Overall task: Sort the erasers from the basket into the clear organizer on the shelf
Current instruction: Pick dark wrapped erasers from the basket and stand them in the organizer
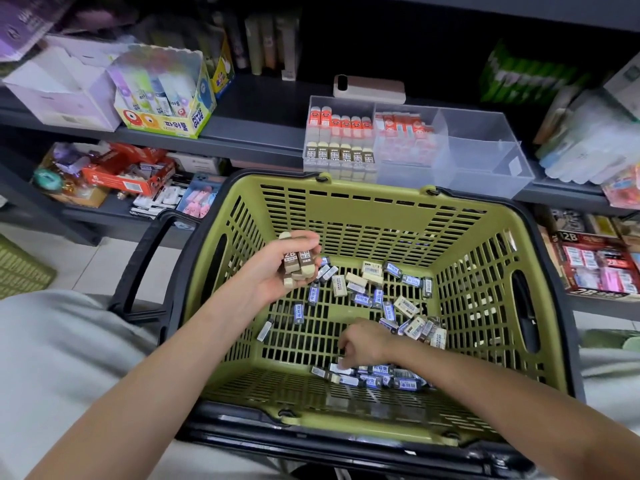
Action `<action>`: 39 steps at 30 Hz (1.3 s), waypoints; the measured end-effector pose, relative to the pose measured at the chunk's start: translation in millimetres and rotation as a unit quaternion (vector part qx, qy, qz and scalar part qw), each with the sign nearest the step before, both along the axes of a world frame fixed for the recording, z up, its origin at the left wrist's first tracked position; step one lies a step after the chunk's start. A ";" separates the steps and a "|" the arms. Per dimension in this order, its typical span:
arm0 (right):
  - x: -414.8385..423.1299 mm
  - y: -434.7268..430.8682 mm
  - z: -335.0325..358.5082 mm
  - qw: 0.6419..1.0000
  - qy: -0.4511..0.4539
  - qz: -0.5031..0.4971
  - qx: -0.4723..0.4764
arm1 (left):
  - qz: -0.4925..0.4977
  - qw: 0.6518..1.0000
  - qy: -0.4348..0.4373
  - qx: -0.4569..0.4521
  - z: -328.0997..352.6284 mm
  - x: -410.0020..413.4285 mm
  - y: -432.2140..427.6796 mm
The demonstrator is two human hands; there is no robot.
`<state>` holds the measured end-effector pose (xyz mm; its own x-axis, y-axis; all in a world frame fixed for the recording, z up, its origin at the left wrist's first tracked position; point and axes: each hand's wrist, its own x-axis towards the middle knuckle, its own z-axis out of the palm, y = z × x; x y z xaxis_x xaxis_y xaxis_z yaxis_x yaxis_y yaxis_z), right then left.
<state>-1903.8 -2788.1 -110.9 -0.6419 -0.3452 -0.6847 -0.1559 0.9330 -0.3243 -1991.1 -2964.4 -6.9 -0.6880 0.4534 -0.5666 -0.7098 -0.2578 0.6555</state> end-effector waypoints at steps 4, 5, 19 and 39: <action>-1.3 2.4 1.3 0.998 -0.053 0.005 -0.021 | -0.005 1.000 0.009 -0.001 0.9 -0.2 0.0; -1.3 3.0 2.1 0.998 -0.064 0.010 -0.016 | -0.007 1.000 0.012 -0.003 1.3 0.0 0.1; -5.9 6.1 0.3 0.991 -0.046 -0.116 -0.057 | 0.005 1.000 0.011 0.011 4.9 0.6 0.9; -24.1 -11.2 44.7 0.849 -0.116 -0.380 -0.350 | -0.035 0.993 0.060 -0.098 8.9 -1.9 -1.2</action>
